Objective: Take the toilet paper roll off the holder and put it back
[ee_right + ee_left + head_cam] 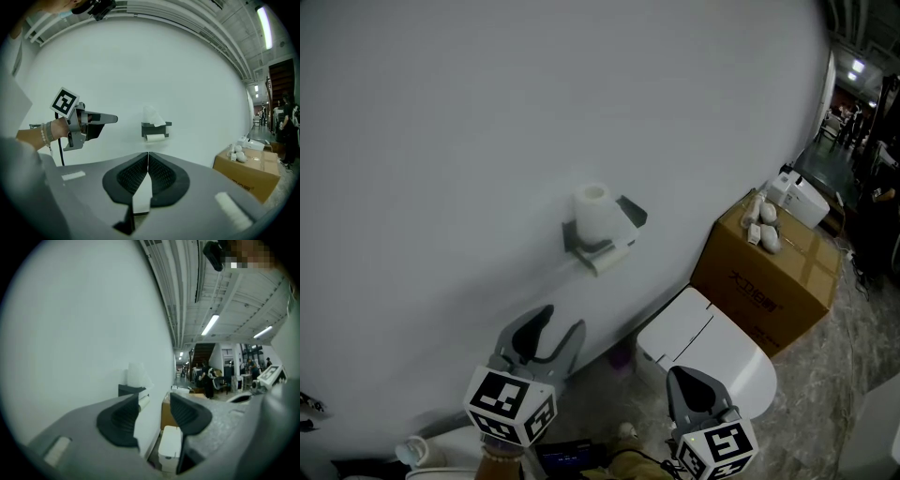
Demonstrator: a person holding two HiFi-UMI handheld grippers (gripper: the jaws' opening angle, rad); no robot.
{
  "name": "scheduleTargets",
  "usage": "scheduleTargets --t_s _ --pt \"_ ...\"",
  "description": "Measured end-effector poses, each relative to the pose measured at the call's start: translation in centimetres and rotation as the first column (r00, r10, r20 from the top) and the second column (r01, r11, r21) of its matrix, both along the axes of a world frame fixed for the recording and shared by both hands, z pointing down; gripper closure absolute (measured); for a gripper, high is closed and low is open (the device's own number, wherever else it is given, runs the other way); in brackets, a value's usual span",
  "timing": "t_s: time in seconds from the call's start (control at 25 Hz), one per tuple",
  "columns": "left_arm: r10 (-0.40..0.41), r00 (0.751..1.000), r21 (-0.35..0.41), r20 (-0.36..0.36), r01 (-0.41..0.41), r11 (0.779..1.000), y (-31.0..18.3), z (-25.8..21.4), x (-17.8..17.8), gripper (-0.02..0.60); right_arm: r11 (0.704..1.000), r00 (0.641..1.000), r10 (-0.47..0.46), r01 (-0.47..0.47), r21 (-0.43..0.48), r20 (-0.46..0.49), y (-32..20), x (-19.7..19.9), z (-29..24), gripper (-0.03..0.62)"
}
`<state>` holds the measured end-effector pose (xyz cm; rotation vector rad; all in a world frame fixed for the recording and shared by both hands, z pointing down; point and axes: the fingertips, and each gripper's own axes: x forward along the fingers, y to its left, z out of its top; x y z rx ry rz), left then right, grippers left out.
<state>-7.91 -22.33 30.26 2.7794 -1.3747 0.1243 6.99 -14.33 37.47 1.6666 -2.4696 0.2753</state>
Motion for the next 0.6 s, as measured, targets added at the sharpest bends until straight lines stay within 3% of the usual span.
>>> scheduleTargets --t_s 0.6 --pt "-0.077 0.997 0.035 0.026 0.076 0.996 -10.1 -1.6 3.1 0.339 0.999 0.999 -0.038 0.038 0.013 0.016 -7.0 3.9 -0.9 0.588"
